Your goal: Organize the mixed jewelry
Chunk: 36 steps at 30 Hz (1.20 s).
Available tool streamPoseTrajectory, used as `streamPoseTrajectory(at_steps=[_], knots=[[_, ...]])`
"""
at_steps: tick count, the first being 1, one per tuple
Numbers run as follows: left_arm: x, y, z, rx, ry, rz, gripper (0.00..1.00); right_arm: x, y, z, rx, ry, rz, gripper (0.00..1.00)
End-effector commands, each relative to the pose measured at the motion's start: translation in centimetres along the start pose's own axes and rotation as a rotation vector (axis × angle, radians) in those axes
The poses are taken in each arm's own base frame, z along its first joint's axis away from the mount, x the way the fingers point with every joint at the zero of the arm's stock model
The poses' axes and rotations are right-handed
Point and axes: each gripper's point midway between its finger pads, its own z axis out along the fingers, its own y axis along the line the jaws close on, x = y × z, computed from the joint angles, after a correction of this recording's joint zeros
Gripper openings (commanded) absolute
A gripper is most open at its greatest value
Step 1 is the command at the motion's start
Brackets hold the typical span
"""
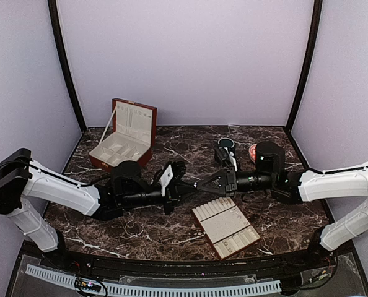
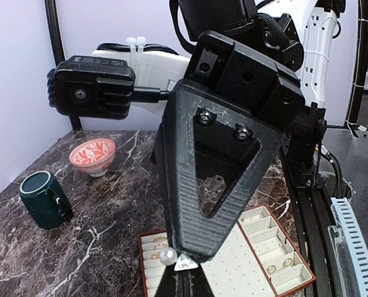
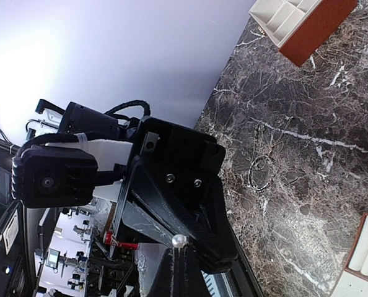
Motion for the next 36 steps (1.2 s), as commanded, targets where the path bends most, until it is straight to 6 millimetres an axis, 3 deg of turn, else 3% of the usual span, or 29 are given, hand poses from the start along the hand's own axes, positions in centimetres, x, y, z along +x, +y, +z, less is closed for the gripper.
streamPoseTrajectory(at_steps=[1, 3, 7, 10, 15, 19, 36], knots=[[-2.0, -0.1, -0.2, 0.001, -0.046, 0.011, 0.0, 0.1, -1.0, -0.3, 0.033, -0.001, -0.01, 0.0], [-1.5, 0.2, -0.3, -0.013, -0.019, -0.003, 0.0, -0.1, -1.2, -0.5, 0.047, -0.008, -0.014, 0.05], [0.4, 0.9, 0.0, -0.051, 0.102, -0.027, 0.0, -0.6, -1.7, -1.3, 0.121, -0.027, -0.051, 0.34], [1.7, 1.3, -0.1, -0.077, 0.184, -0.034, 0.0, -1.3, -2.5, -2.0, 0.215, -0.05, -0.083, 0.4], [3.6, 1.6, -0.1, -0.086, 0.328, -0.053, 0.0, -1.7, -4.8, -2.6, 0.407, -0.04, -0.086, 0.38], [4.6, 1.7, -0.2, -0.09, 0.403, -0.069, 0.0, -1.5, -5.5, -1.8, 0.481, -0.008, -0.09, 0.36], [5.6, 0.9, 0.4, -0.052, 0.452, -0.083, 0.0, -1.3, -4.8, 1.7, 0.462, 0.035, -0.135, 0.31]])
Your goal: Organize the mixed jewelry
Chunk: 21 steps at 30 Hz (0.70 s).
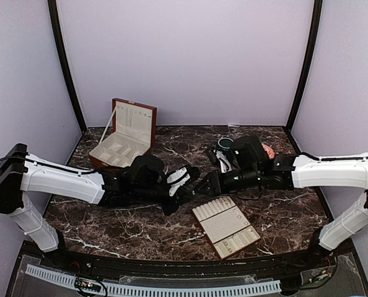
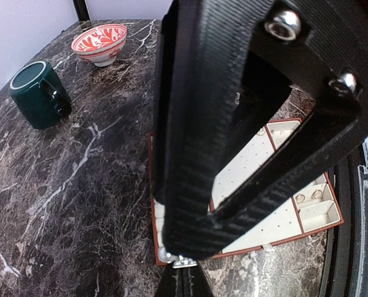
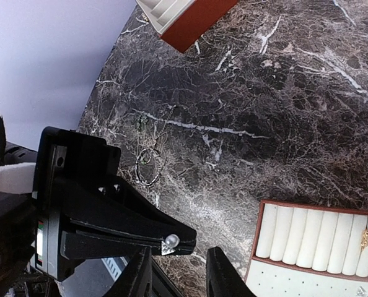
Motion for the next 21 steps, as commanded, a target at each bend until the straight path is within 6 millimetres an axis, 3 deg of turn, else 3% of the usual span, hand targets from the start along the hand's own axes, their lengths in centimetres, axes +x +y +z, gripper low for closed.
streamPoseTrajectory(at_steps=[1, 21], knots=[[-0.9, -0.5, 0.0, 0.016, -0.005, 0.01, 0.0, -1.3, 1.5, 0.5, -0.029, -0.036, -0.041, 0.3], [-0.9, -0.9, 0.1, 0.023, -0.002, 0.014, 0.0, -1.3, 2.0, 1.6, -0.037, -0.017, -0.065, 0.12]])
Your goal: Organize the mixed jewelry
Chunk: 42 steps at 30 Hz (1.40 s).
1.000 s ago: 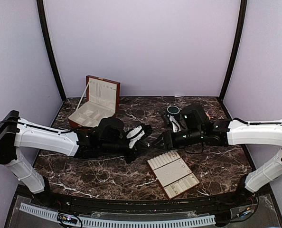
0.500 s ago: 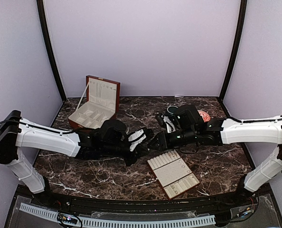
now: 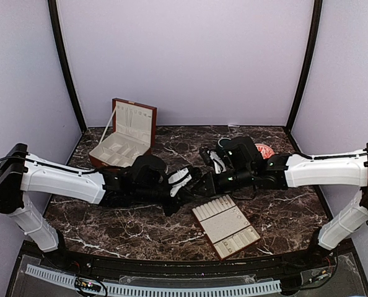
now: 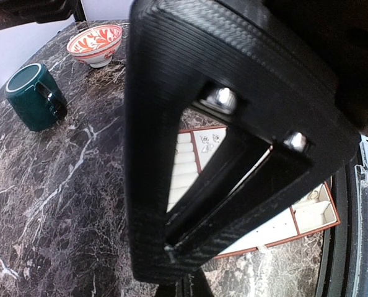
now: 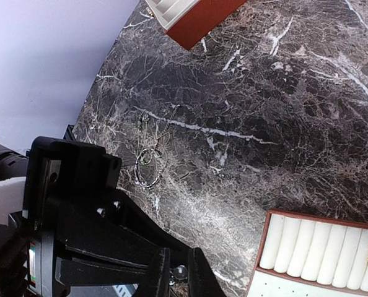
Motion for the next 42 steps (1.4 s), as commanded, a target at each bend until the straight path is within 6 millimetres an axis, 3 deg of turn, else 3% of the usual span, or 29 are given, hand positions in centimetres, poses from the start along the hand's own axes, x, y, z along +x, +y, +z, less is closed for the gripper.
streamPoseTrajectory(at_steps=[1, 10, 16, 17, 21, 25, 28, 34, 42], knots=[[-0.7, -0.3, 0.0, 0.009, -0.009, 0.008, 0.0, -1.2, 1.4, 0.0, -0.03, -0.033, -0.031, 0.11], [-0.6, -0.2, 0.0, 0.002, -0.006, 0.002, 0.0, -1.1, 1.0, -0.1, -0.011, -0.034, -0.033, 0.0], [-0.7, 0.0, 0.0, -0.009, -0.012, -0.009, 0.0, -1.0, 0.3, -0.3, 0.027, -0.041, -0.04, 0.0], [-0.7, 0.1, -0.1, -0.015, -0.012, -0.014, 0.06, -1.0, 0.1, -0.5, 0.042, -0.043, -0.041, 0.0], [-0.5, -0.1, -0.5, -0.011, -0.015, -0.023, 0.48, -1.4, -1.4, -1.4, 0.127, -0.07, -0.053, 0.0], [0.1, -0.7, -1.7, 0.017, -0.019, -0.031, 0.59, -1.3, -3.6, -2.6, 0.208, -0.08, -0.051, 0.0], [0.7, -0.5, -2.7, 0.017, -0.007, -0.07, 0.61, -0.8, -5.4, -3.5, 0.25, -0.096, -0.041, 0.0], [0.0, 4.0, -6.3, 0.002, -0.018, -0.287, 0.62, 1.5, -9.5, -4.2, 0.334, -0.107, -0.018, 0.0], [-1.5, 12.1, -12.6, -0.05, -0.079, -0.522, 0.63, 4.1, -12.4, -3.8, 0.378, -0.105, -0.015, 0.0]])
